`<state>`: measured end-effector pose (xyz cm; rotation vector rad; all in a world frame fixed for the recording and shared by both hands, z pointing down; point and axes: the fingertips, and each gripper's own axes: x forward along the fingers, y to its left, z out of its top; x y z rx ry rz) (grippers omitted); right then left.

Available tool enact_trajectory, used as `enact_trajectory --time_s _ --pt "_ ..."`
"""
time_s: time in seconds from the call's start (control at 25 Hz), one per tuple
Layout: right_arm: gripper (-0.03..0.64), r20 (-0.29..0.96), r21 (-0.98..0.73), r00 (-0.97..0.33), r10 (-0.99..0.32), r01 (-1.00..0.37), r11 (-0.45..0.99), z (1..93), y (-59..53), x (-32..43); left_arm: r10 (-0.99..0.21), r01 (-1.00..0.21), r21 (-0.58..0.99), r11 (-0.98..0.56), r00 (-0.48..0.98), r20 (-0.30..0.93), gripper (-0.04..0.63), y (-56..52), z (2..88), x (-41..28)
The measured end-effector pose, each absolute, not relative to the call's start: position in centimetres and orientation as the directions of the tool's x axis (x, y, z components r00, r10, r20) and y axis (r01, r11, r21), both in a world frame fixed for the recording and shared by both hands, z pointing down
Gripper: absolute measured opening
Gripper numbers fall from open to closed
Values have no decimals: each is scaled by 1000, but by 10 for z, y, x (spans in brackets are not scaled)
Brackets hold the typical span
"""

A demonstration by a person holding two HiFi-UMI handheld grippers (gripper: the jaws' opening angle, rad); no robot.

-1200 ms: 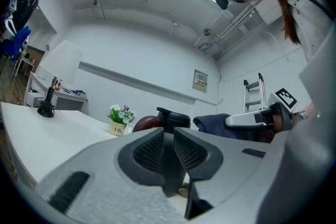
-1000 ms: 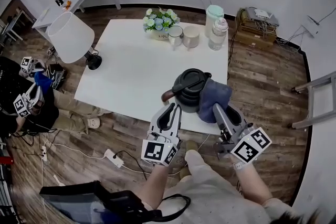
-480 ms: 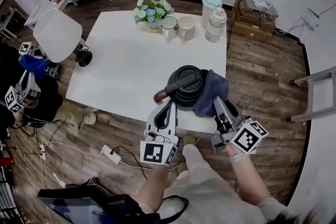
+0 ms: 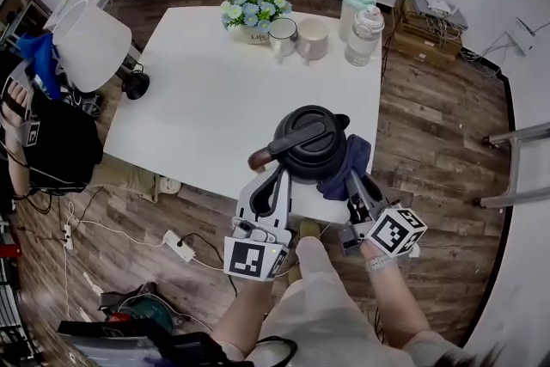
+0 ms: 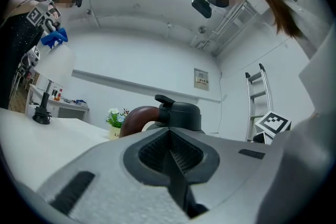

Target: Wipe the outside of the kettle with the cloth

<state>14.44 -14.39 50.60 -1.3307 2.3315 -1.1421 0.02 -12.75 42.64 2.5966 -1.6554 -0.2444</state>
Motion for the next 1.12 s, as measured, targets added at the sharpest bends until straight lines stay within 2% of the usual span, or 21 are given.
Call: enact_trajectory --time_s 0.16,0.32,0.44,0.56,0.68,0.84,1.0,1.12 --pt "55 247 -675 -540 -804 -692 257 527 -145 146 -911 -904 125 -409 396 -112 8 -128 426 0" --pt "55 347 -519 -467 -813 -818 248 541 -145 149 -912 -903 145 -405 388 -131 8 -129 428 0" --pt "55 376 -403 -431 -820 -873 274 540 -143 153 -915 -905 142 -400 385 -124 8 -129 431 -1" --pt "55 319 -379 -432 -844 -874 305 509 -142 167 -914 -906 131 -403 392 -102 8 -129 433 0" --pt "55 230 -430 -459 -858 -839 333 462 -143 180 -907 -899 124 -420 411 -92 8 -128 432 1" --pt "55 97 -467 -556 -825 -758 456 400 -151 173 -905 -896 130 -425 418 -82 8 -128 432 1" --pt "55 -57 -505 -685 -727 -608 613 343 -160 154 -909 -898 145 -416 408 -80 8 -127 432 1" --pt "55 -115 -613 -750 -652 -463 640 346 -171 146 -908 -897 142 -418 410 -83 8 -128 431 2"
